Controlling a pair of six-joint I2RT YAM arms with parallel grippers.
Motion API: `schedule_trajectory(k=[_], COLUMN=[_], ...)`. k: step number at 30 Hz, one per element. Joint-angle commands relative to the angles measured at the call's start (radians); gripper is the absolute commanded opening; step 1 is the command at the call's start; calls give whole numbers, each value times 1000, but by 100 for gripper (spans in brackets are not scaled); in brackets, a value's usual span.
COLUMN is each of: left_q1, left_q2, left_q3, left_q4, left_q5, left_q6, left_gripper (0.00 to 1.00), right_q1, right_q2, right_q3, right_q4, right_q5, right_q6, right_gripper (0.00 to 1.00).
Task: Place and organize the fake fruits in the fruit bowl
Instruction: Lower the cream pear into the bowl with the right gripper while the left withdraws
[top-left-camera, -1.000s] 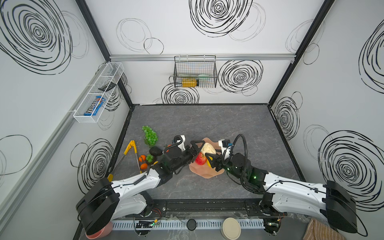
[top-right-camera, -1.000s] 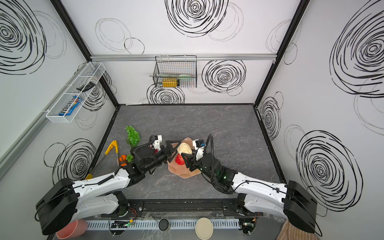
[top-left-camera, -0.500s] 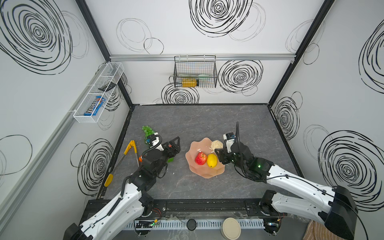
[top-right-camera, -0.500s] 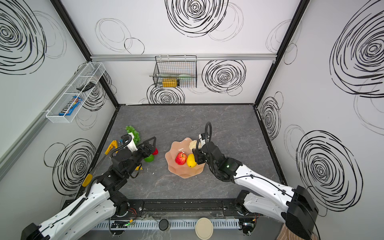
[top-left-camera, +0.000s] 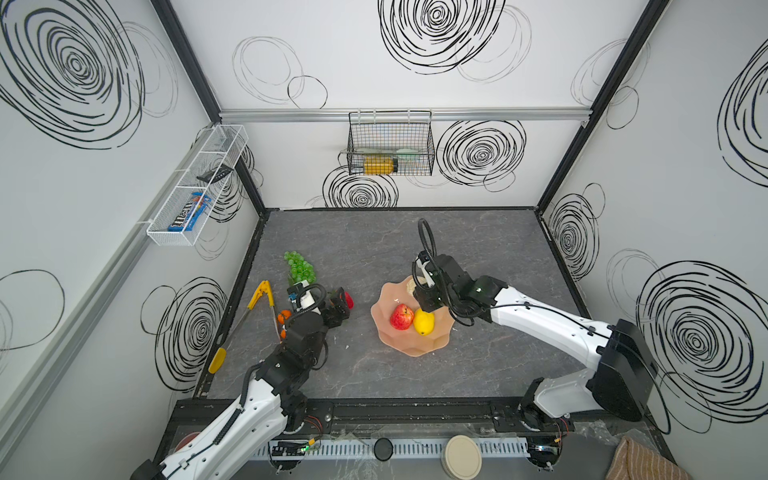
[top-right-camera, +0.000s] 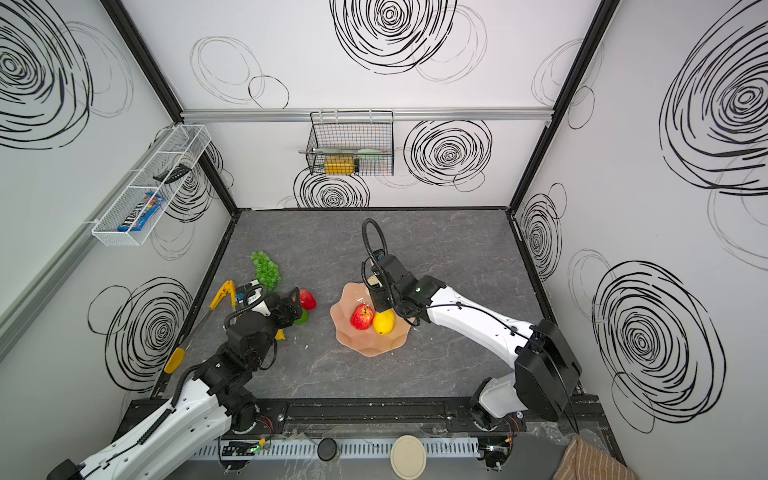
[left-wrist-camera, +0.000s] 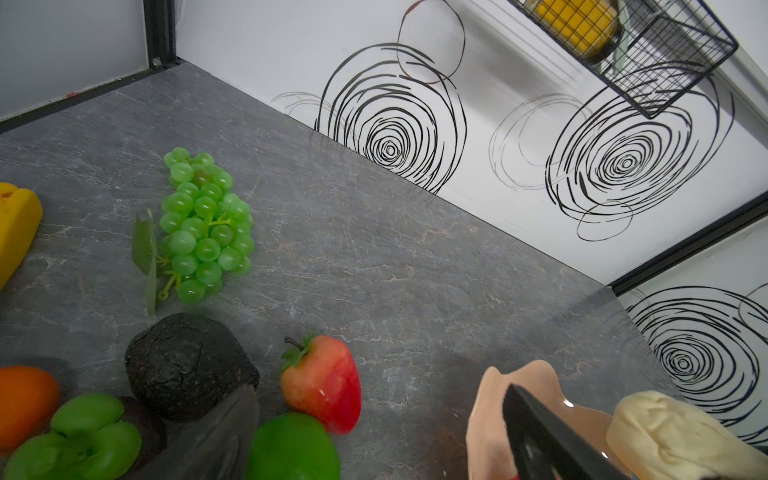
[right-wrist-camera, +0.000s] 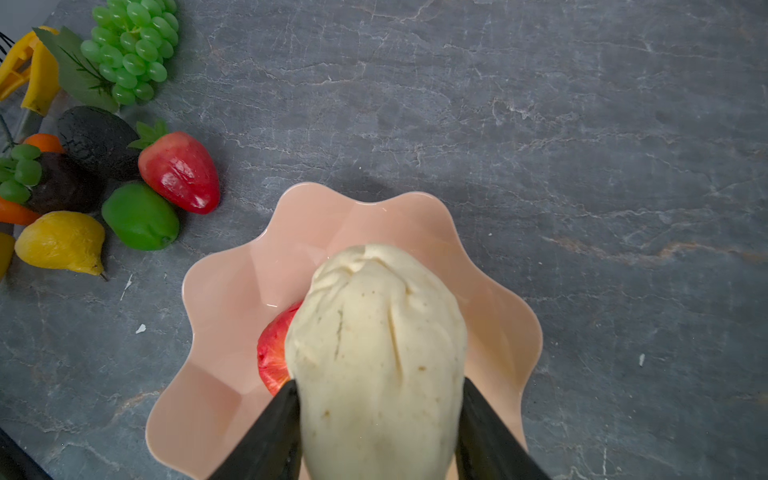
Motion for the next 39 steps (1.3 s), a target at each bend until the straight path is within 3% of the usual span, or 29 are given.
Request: schedule_trajectory(k=[1, 11, 29, 39], left_q1=[8, 9, 9, 10], left_q2=[-19, -43, -49, -46], left_q3=[-13, -18, -21, -23], left_q4=[25, 10, 3, 4], left_q5=[-30, -33, -32, -32], left_q6=[15, -2, -11, -12], left_gripper=[96, 96, 96, 96], right_q1=[-5, -8, -8, -4], right_q2=[54, 263, 358, 362], right_q3=[74, 257, 284, 277], right_q4=[-119, -280, -258, -238], right_q5=[-20, 5, -10, -5], right_q6=[-37, -46, -40, -34], right_gripper=[55, 54, 55, 64])
